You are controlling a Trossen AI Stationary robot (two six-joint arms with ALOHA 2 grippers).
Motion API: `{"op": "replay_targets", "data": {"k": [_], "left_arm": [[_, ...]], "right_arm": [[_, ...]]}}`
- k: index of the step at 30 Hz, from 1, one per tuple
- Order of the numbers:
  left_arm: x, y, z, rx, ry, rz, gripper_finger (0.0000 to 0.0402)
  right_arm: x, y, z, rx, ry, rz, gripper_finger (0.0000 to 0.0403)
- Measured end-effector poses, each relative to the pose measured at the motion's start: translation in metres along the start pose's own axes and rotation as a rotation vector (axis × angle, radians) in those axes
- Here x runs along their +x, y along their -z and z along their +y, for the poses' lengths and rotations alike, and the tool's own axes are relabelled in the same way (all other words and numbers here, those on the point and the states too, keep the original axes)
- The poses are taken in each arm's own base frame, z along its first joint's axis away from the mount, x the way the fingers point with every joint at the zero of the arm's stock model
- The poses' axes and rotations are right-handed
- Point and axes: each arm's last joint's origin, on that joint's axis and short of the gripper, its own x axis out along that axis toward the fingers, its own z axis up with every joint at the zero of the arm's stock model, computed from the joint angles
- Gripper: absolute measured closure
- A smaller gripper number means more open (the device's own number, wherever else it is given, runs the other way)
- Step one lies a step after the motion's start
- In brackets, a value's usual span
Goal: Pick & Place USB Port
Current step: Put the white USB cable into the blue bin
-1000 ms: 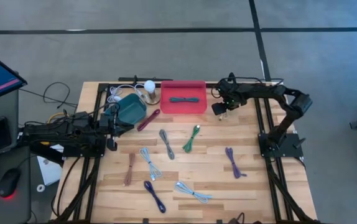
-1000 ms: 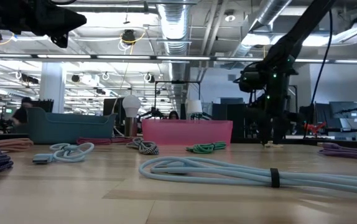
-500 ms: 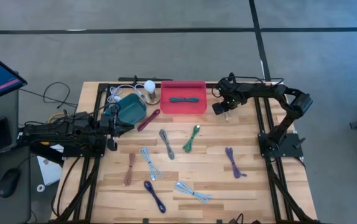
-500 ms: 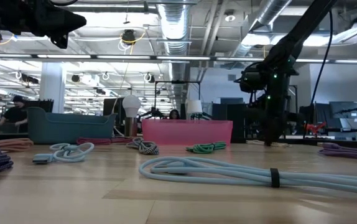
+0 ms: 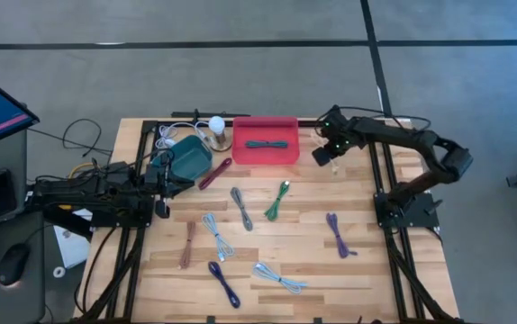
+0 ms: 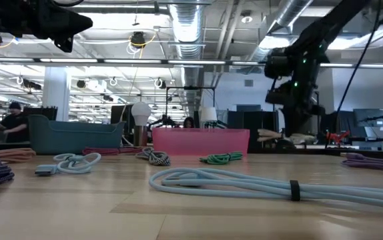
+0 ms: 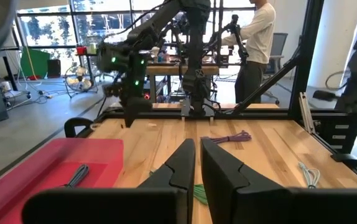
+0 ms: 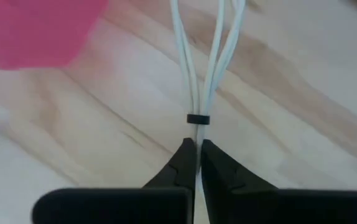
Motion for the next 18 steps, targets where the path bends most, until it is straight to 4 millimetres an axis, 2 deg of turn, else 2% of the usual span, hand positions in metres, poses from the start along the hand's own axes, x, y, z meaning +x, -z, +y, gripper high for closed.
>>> {"op": "replay_targets", "data": {"k": [10, 18], "left_arm": [[0.000, 0.000, 0.000, 0.000, 0.000, -0.001, 0.0376], [0.000, -0.001, 0.003, -0.002, -0.115, -0.007, 0.0376]], "right_arm": [[-0.061, 0.010, 0.007, -0.081, -0.072, -0.227, 0.0402], [-0.095, 0.026, 0.044, -0.235, -0.212, -0.405, 0.0403]]}}
